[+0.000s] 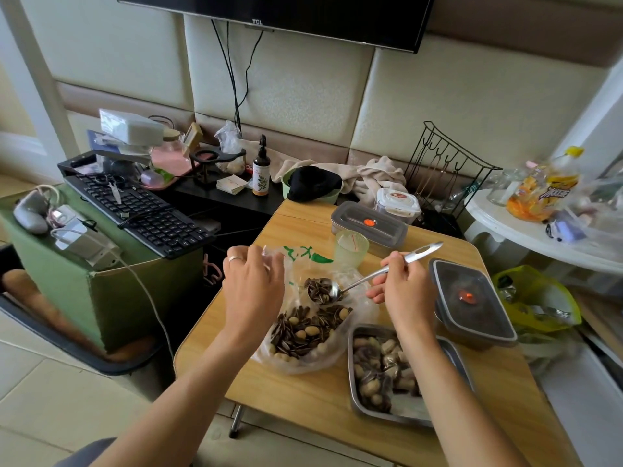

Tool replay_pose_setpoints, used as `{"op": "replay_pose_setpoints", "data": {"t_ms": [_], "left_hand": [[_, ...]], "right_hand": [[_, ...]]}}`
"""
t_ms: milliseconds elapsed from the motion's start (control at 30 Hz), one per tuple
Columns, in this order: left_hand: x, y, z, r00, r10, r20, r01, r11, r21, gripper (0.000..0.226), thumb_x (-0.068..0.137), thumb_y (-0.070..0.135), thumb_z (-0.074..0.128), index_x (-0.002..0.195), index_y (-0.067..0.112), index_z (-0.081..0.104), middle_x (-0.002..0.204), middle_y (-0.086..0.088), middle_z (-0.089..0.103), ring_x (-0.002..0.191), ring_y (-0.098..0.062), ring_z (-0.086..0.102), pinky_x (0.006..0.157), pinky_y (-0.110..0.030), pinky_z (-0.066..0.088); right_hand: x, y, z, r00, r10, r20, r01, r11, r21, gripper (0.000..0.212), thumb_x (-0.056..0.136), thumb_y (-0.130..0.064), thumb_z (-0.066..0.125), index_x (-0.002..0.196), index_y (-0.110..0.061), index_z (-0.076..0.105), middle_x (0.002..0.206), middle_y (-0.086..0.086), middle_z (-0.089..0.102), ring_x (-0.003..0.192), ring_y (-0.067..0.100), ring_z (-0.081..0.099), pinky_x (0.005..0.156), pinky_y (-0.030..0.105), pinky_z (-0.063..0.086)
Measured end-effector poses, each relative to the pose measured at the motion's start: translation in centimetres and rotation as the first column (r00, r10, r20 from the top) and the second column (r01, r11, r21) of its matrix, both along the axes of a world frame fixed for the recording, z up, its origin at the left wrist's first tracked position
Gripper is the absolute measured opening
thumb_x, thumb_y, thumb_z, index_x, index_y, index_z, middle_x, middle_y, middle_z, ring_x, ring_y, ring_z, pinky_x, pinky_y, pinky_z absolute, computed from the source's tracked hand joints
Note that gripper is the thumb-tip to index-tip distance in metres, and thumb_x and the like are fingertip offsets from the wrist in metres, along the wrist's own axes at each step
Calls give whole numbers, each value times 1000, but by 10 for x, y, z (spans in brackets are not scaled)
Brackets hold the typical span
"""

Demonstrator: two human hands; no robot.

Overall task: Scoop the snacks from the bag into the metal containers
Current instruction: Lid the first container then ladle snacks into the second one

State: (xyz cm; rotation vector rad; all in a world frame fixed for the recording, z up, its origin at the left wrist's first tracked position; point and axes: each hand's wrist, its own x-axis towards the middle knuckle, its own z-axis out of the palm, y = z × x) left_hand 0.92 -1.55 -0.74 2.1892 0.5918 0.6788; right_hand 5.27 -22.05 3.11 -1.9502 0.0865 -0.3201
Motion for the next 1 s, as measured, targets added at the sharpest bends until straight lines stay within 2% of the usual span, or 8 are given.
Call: {"op": "replay_pose_setpoints", "data": {"t_ms": [133,233,333,567,667,767,833,1000], "left_hand": [[-2,-5,-3,983,-141,120,121,979,162,29,104,45,45,102,17,51,103,0,53,90,-20,49,75,-36,41],[-1,-12,-13,937,-347,28,341,931,131,28,104,46,47,101,19,45,84,4,54,72,-13,48,64,-28,44],[2,-19,-23,901,-427,-81,434,891,132,31,103,49,51,104,19,44,83,6,53,67,-8,45,61,-26,44],[10,-21,-31,900,-368,-234,409,899,156,41,101,52,53,115,15,46,117,-3,63,98,-19,63,86,-38,56],[10,-20,-26,913,-367,-175,390,914,115,42,100,50,56,118,13,47,117,-1,63,102,-18,62,87,-35,55],[4,-18,-12,937,-346,-49,349,935,70,33,101,45,57,111,16,45,100,8,58,88,-16,57,73,-30,50],[-3,-19,0,925,-380,7,379,925,32,30,101,45,56,104,17,45,85,2,61,75,-21,57,63,-35,50],[-25,-41,12,732,-681,23,661,701,-267,21,104,31,56,102,11,48,79,-5,69,65,-21,64,65,-41,59]], "right_hand": [[-1,-4,8,997,-47,60,43,997,58,35,110,-28,44,89,-11,66,65,9,70,48,20,68,43,22,50],[1,-8,15,989,-83,122,73,994,80,36,110,-28,42,87,-14,66,63,7,69,47,21,68,43,22,48],[2,-12,20,978,-113,177,91,988,126,33,108,-25,43,87,-14,67,61,7,67,46,22,66,42,22,45],[-1,-13,24,958,-48,282,21,995,100,33,109,-26,43,85,-21,65,61,7,66,47,26,66,47,28,46],[-3,-11,25,951,-15,308,-8,997,74,34,110,-27,43,84,-24,64,62,6,67,48,24,67,46,26,46],[-1,-14,25,952,-50,302,27,997,78,34,111,-29,41,85,-24,63,63,5,67,48,23,67,48,29,48],[3,-17,23,956,-81,281,60,995,81,34,111,-29,40,87,-22,64,63,5,67,49,22,67,50,30,49],[12,-23,15,970,-128,208,115,991,73,37,111,-30,39,91,-15,65,65,7,69,50,23,69,53,32,50]]}}
